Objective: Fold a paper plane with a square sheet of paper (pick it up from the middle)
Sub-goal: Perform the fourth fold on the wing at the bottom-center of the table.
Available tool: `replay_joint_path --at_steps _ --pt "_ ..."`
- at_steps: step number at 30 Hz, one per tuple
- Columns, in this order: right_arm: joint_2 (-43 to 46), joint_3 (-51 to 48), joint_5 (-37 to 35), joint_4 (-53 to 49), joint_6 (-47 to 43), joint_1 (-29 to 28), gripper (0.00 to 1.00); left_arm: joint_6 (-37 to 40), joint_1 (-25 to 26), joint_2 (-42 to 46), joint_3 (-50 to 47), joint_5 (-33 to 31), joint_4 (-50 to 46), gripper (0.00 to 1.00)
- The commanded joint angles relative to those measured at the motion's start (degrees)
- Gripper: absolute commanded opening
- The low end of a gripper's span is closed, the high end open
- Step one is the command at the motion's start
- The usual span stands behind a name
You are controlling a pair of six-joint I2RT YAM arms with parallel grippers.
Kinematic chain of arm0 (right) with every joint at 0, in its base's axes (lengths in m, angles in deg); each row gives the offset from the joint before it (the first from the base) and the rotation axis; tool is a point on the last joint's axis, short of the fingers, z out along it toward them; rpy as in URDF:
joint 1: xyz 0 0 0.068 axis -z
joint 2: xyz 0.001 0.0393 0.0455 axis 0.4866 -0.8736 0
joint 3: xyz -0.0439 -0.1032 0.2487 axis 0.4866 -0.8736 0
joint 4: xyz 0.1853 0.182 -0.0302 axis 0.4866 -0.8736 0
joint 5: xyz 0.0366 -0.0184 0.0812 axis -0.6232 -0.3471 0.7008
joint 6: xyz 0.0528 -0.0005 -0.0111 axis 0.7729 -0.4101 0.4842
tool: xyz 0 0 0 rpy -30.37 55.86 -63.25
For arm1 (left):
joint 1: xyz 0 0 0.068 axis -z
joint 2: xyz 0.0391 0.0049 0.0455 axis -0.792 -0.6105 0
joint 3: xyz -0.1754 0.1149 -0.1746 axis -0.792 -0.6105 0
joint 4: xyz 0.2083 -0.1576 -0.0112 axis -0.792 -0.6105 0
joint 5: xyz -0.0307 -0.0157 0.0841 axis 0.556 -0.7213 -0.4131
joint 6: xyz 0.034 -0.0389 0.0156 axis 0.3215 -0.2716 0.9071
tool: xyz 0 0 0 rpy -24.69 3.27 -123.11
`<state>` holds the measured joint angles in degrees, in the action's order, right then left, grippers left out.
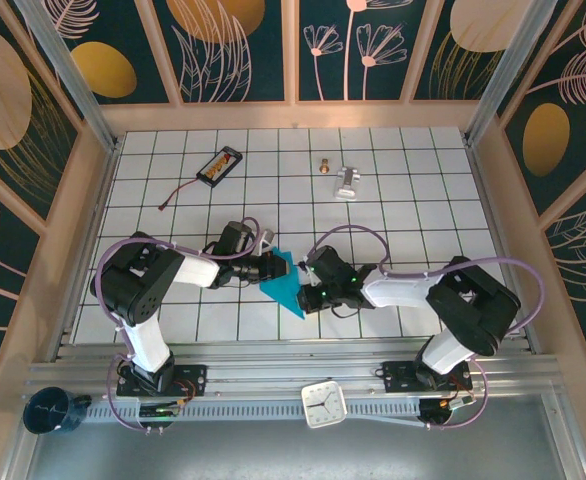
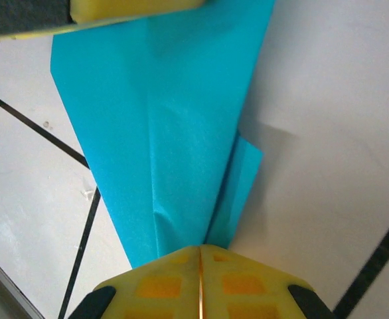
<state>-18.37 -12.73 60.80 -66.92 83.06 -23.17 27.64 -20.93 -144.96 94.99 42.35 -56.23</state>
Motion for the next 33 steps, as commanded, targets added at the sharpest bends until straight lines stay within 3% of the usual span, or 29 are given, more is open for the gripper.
replay_joint_path --at_steps 1,12,21,28,33 --pt "2.51 1.86 -0.03 -3.52 -0.4 -0.73 0.09 2.16 0.1 -3.57 -1.26 -3.78 -7.48 0.15" --pt "2.9 4.91 -0.51 -1.69 0.51 -2.96 0.09 2.17 0.11 -3.75 -1.26 -3.74 -7.62 0.15" --pt "3.84 4.16 -8.61 -6.5 1.56 -3.24 0.09 2.16 0.07 -3.56 -1.03 -3.77 -7.75 0.15" --pt "9.67 0.31 -5.23 -4.92 0.37 -2.12 0.11 2.26 0.11 -3.73 -1.27 -3.79 -7.58 0.15" --pt "7.1 3.92 -2.73 -2.15 -1.25 -4.35 0.12 2.17 0.11 -4.0 -1.16 -3.77 -7.57 0.15"
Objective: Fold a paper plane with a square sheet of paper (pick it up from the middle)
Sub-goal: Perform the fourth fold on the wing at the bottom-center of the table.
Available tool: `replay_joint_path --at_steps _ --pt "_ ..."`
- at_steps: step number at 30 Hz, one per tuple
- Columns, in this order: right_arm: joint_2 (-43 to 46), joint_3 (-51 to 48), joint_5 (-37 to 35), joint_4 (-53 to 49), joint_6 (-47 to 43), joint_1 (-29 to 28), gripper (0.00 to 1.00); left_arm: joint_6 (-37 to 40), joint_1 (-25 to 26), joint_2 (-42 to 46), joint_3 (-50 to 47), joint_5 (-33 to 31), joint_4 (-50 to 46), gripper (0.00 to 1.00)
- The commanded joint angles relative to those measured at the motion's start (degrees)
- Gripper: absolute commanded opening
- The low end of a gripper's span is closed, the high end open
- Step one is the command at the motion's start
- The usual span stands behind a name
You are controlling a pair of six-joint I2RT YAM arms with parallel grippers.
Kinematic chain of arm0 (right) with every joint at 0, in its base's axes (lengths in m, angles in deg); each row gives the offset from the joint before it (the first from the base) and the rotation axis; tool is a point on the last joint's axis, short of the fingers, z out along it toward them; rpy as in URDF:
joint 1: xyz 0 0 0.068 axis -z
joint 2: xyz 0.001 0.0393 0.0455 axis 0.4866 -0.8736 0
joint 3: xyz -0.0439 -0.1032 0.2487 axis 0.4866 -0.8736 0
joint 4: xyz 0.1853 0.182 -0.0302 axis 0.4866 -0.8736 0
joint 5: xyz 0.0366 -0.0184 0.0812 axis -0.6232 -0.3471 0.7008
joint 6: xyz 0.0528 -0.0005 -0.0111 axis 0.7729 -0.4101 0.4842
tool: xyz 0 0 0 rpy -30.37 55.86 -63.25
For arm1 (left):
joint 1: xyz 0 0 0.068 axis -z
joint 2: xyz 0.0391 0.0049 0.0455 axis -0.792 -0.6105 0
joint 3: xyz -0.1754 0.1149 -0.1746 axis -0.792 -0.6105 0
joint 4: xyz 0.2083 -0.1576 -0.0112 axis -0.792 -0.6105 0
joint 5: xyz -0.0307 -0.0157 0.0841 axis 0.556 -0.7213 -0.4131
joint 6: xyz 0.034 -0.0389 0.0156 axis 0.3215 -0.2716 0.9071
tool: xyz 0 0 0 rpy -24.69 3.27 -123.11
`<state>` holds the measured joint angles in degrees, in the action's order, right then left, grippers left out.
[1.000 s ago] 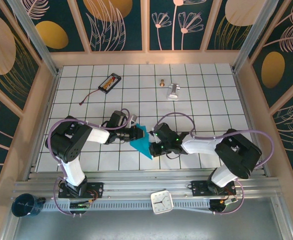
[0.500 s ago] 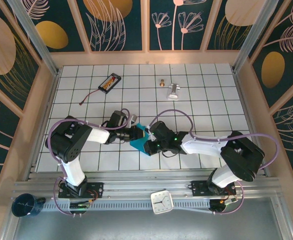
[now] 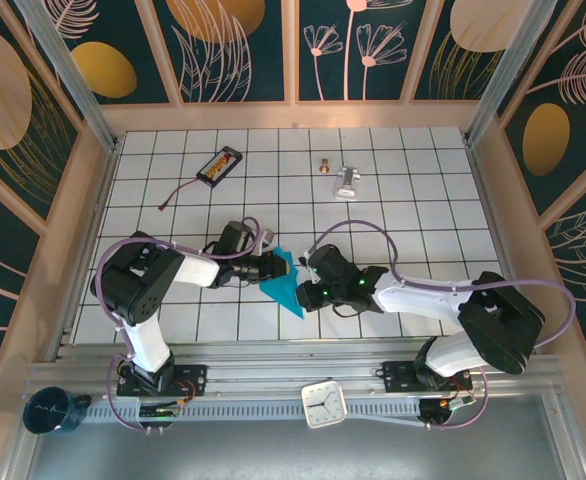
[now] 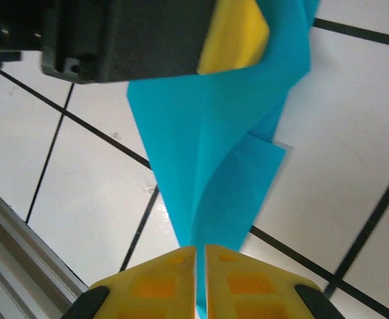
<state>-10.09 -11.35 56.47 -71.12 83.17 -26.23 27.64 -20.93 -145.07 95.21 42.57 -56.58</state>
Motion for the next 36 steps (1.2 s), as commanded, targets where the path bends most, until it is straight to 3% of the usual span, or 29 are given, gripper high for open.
replay_joint_path --at_steps 1,10,36 --pt "-2.61 3.47 2.1 2.39 -1.69 -1.91 0.12 2.16 0.11 -3.8 -1.35 -3.99 -7.23 0.15" --pt "-12.12 7.2 2.18 1.48 -2.68 -2.83 0.09 2.26 0.04 -3.5 -1.22 -4.01 -7.72 0.15" --pt "-10.3 -1.87 3.13 3.03 -0.55 -0.37 0.05 2.5 0.09 -3.44 -1.22 -4.22 -8.08 0.15"
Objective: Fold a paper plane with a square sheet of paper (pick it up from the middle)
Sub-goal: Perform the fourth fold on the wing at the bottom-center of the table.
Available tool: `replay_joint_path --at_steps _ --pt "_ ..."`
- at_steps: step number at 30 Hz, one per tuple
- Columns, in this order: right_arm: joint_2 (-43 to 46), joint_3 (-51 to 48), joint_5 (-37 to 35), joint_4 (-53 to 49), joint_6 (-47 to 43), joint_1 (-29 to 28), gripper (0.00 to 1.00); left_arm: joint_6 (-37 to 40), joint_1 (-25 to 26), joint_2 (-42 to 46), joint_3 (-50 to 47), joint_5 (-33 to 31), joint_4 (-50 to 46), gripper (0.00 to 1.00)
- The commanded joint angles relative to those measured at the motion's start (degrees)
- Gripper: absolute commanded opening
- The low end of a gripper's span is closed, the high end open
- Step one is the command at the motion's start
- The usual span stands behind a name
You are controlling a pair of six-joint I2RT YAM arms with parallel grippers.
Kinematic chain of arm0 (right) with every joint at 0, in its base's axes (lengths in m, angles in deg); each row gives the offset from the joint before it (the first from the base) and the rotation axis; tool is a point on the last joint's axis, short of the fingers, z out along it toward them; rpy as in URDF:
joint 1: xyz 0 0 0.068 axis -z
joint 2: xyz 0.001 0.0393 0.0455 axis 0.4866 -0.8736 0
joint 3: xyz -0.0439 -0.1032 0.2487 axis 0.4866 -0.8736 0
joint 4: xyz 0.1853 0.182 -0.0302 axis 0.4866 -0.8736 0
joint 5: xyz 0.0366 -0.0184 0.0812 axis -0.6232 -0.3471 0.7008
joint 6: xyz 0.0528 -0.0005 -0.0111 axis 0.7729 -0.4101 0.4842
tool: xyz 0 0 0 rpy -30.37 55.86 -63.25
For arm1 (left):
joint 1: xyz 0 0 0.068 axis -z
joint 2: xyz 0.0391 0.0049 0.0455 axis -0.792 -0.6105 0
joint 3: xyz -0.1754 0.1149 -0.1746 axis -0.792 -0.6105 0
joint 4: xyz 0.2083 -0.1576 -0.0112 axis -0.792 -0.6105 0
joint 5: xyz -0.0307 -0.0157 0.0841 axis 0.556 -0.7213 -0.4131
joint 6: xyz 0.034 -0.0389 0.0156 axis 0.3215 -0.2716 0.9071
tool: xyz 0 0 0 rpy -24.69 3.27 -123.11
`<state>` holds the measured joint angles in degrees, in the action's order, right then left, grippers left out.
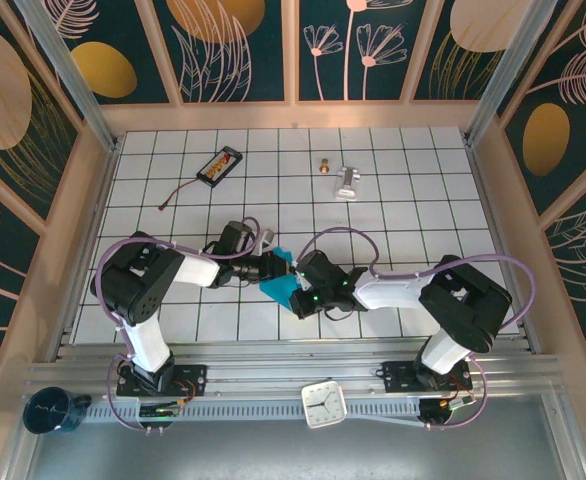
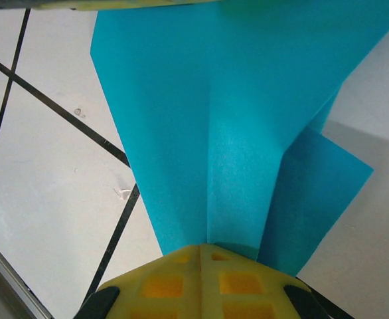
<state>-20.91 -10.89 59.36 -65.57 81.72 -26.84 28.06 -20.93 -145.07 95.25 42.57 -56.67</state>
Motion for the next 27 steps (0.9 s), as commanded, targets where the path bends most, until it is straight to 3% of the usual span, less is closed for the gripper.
replay_joint_path --at_steps 1,8,27 --pt "0.67 -2.99 0.46 -2.66 1.24 0.17 0.04 2.04 0.09 -3.4 -1.26 -4.24 -7.92 0.15" --pt "2.35 -6.34 1.17 -4.8 4.18 -1.92 0.0 2.18 0.09 -3.77 -1.17 -4.8 -8.27 0.15" --pt "5.37 -10.07 0.82 -8.04 9.06 -6.39 0.0 3.4 0.07 -5.03 -0.91 -7.28 -11.11 0.15"
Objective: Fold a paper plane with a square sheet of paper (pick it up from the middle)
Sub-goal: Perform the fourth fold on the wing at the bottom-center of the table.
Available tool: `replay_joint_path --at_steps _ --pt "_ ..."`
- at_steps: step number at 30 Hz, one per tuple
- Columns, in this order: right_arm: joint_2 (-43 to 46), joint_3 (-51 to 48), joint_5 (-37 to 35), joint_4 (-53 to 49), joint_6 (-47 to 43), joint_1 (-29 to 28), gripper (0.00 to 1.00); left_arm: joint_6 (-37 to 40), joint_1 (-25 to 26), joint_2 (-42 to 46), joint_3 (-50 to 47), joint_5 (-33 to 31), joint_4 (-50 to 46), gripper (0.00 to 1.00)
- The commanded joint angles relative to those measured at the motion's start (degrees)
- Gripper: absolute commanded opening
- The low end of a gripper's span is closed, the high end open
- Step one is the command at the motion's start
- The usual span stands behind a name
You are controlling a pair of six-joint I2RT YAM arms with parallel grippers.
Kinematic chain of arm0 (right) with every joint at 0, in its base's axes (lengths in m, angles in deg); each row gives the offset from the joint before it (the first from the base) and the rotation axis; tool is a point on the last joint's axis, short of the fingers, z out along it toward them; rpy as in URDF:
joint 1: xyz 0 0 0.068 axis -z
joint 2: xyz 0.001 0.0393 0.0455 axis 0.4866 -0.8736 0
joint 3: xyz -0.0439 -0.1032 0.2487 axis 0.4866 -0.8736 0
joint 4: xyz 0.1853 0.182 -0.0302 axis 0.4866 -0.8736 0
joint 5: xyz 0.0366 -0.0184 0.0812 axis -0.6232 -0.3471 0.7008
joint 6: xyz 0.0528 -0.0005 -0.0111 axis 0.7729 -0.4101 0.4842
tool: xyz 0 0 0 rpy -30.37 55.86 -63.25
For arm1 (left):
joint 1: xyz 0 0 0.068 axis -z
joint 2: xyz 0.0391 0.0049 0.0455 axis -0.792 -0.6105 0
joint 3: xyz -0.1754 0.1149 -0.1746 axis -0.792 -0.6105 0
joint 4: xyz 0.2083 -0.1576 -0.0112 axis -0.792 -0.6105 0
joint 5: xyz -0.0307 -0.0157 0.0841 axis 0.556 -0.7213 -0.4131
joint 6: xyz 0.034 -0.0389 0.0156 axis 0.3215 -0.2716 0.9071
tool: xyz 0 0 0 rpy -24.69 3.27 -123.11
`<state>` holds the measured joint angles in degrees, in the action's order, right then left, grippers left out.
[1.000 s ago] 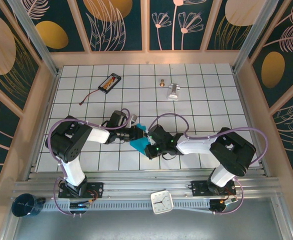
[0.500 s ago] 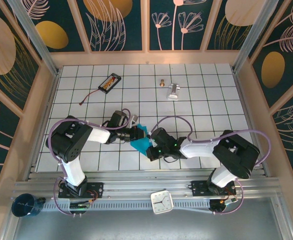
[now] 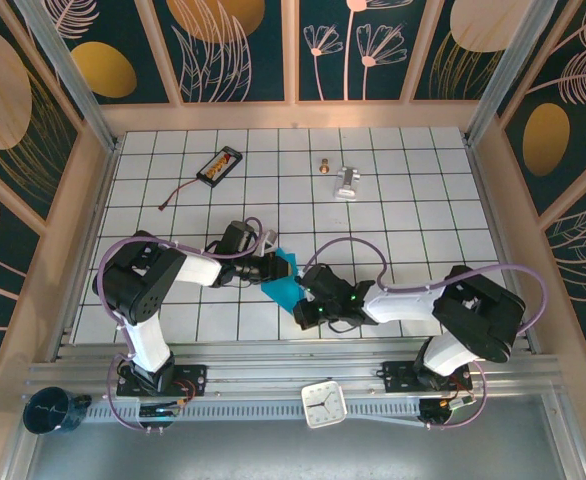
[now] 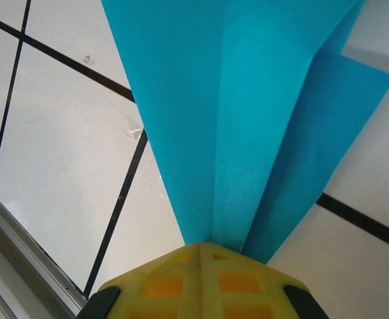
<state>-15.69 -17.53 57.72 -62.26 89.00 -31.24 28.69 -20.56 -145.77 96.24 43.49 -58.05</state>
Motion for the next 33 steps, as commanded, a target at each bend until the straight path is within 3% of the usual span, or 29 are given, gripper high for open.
replay_joint_path --at_steps 1,10,16,27,33 --pt "0.61 -3.77 2.46 -11.37 2.13 -2.19 0.0 2.86 -0.31 -4.39 -1.72 -8.37 -10.07 0.15" --pt "4.38 -4.32 1.86 -12.66 2.57 -3.02 0.0 2.78 -0.29 -4.68 -1.54 -8.64 -10.5 0.15" --pt "9.53 -0.14 5.05 -5.14 0.95 2.36 0.0 2.73 -0.28 -4.53 -1.45 -8.47 -10.42 0.14" --pt "-6.77 11.99 4.31 -1.88 -4.23 6.42 0.0 2.71 -0.24 -4.41 -1.45 -8.32 -10.42 0.14" --pt "-9.26 10.37 4.62 -2.47 -5.03 7.64 0.0 2.87 -0.28 -4.08 -1.48 -8.51 -10.91 0.14"
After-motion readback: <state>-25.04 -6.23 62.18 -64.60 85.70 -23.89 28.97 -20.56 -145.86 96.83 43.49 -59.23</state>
